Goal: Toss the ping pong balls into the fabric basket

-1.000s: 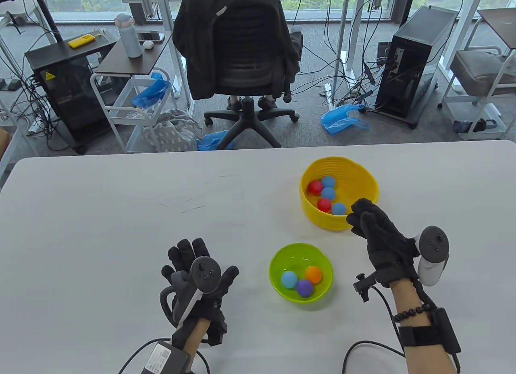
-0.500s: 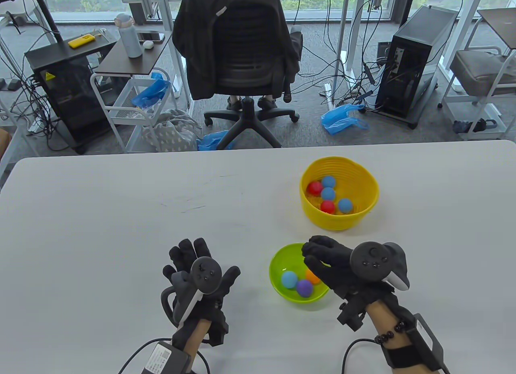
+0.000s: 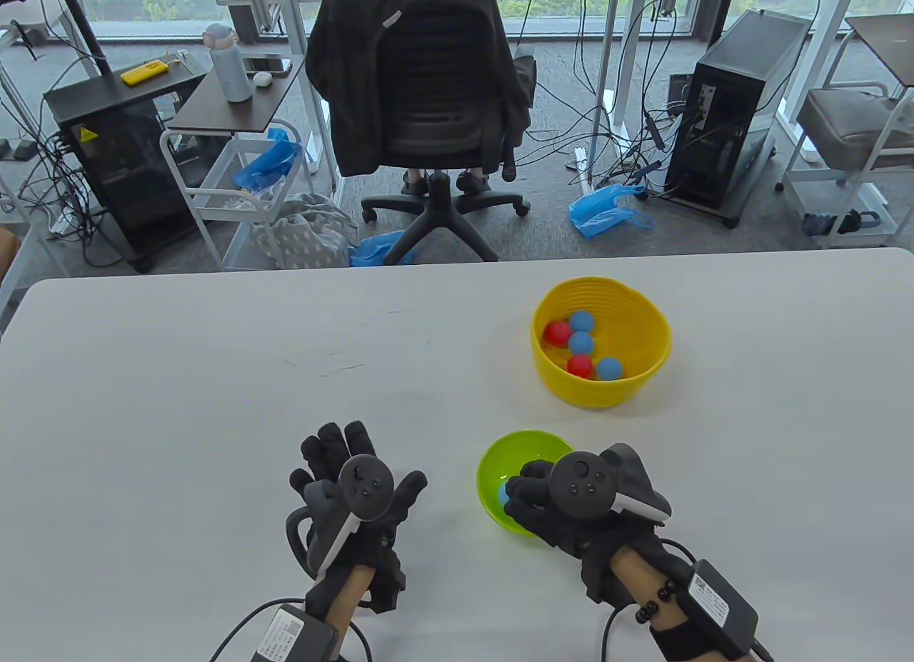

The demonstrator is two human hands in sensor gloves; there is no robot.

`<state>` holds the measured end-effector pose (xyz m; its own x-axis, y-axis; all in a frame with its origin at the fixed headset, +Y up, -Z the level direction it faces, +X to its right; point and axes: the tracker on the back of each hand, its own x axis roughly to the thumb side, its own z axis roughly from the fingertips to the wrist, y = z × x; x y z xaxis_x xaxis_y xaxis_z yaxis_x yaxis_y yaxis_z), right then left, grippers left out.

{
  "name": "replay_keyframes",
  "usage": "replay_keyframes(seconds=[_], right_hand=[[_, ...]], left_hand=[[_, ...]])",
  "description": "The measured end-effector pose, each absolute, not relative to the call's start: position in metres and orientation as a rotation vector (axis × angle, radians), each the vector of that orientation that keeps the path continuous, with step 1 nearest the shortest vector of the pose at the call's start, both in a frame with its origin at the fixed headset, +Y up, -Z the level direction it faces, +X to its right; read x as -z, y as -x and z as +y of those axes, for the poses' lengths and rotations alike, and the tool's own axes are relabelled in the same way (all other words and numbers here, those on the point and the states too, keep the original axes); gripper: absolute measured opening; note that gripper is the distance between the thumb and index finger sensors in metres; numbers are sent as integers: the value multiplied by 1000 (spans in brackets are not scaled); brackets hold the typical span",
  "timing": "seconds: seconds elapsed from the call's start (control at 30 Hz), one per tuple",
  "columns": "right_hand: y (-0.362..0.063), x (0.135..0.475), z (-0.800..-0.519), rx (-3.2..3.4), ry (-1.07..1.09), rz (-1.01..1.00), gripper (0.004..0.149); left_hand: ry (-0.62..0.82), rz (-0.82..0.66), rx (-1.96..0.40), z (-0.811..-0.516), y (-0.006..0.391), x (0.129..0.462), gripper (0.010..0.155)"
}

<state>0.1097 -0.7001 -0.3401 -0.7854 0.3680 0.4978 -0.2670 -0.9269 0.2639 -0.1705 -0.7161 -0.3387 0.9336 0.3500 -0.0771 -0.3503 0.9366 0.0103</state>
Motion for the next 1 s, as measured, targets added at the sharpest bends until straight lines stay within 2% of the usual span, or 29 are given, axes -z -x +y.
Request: replay_keyframes(seconds=[0.73, 1.0], right_hand=[[-100, 355, -733, -2788, -751, 447, 56], [-98, 356, -736, -2798, -727, 375, 52]], left_hand=[[5, 84, -368, -716, 171, 339, 104], [3, 81, -370, -716, 171, 339, 104]])
